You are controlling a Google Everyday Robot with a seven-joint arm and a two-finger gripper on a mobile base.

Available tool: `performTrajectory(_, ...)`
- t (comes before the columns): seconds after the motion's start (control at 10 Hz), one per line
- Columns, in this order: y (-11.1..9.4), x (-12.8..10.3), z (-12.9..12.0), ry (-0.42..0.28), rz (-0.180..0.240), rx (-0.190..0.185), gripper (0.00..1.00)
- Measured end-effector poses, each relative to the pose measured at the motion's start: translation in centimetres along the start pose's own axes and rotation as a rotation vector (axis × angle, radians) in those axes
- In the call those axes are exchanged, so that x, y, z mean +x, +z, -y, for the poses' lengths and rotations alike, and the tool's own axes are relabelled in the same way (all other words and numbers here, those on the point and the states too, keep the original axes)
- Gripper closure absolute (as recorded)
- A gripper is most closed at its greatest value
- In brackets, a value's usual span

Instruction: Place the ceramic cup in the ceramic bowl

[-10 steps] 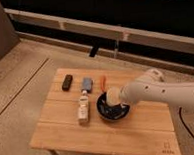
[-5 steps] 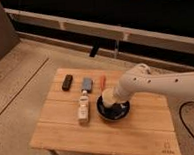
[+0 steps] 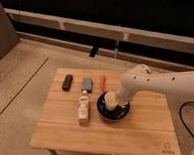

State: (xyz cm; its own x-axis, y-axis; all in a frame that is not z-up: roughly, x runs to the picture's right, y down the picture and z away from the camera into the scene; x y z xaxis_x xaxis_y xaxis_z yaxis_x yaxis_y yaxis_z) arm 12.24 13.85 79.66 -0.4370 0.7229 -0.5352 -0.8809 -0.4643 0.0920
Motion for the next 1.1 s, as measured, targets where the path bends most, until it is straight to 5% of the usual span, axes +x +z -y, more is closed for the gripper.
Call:
performTrajectory(0.3, 0.26, -0.36, 0.06, 0.006, -0.007, -0.011, 0.82)
performTrajectory(0.8, 0.45, -0.38, -0.16, -0.002, -0.019, -0.011, 0.27)
performTrajectory(1.1, 0.62, -0.3, -0.26, -0.006, -0.021, -0.004, 0.2)
